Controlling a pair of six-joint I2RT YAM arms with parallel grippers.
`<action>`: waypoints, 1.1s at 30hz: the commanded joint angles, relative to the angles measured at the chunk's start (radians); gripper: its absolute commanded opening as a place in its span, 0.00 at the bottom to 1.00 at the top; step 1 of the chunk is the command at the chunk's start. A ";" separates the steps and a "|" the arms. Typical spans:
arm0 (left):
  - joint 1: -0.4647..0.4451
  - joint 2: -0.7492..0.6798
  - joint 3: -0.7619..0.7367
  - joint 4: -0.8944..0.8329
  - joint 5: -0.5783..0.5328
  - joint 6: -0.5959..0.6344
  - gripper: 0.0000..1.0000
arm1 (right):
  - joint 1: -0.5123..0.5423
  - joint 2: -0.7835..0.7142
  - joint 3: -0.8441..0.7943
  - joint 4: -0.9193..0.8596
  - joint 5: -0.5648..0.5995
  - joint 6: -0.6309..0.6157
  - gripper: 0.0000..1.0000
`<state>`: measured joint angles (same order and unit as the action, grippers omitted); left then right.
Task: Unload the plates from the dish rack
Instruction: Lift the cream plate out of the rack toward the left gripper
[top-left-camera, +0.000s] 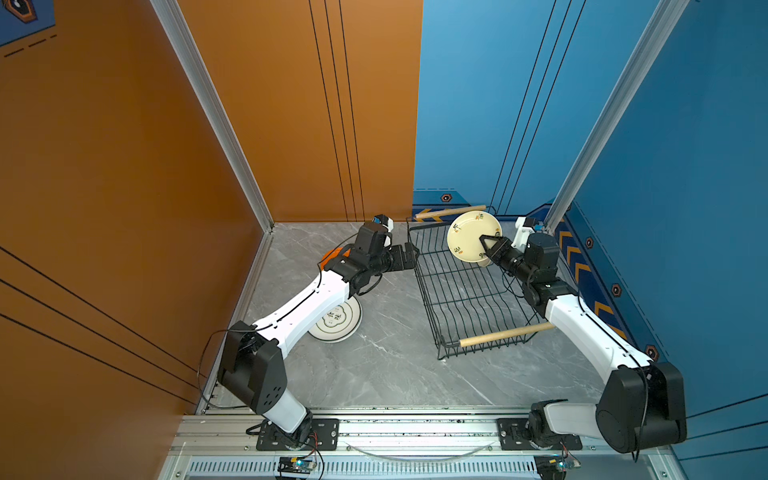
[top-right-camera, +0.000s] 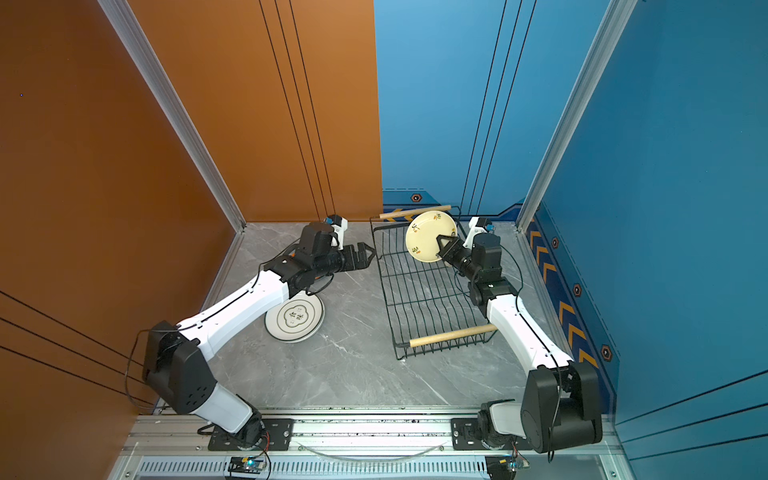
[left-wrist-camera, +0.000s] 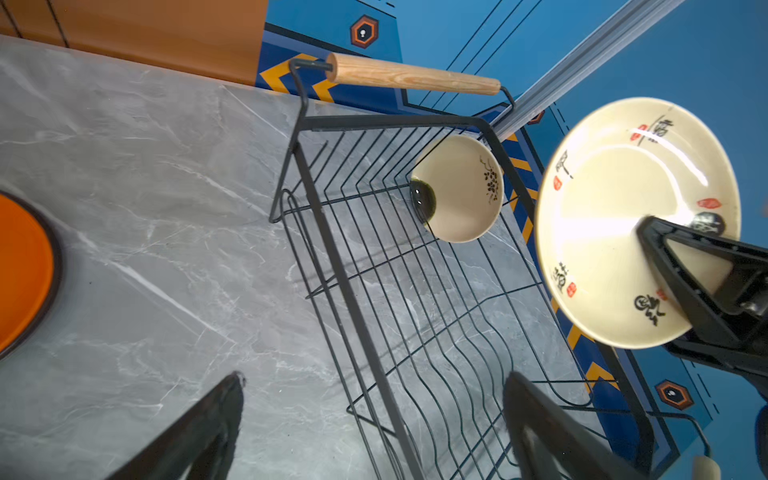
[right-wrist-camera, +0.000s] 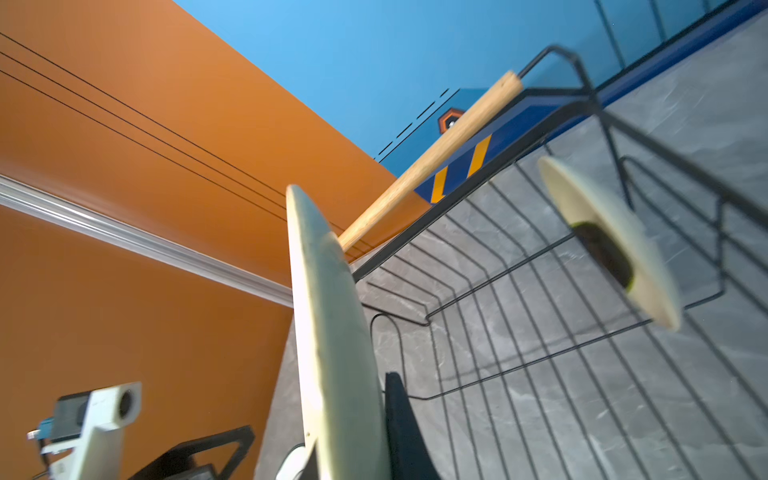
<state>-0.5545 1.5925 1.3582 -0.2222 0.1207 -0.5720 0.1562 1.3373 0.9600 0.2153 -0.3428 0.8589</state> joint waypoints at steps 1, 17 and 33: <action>-0.011 0.023 0.021 0.067 0.059 -0.007 0.98 | 0.034 0.029 -0.007 0.090 -0.075 0.148 0.00; 0.033 0.063 -0.029 0.219 0.216 -0.114 0.88 | 0.150 0.168 -0.039 0.310 -0.209 0.315 0.00; 0.067 0.058 -0.092 0.283 0.287 -0.157 0.39 | 0.209 0.254 0.003 0.357 -0.237 0.311 0.00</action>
<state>-0.4889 1.6520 1.2846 0.0368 0.3687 -0.7307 0.3481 1.5822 0.9279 0.5331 -0.5556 1.1835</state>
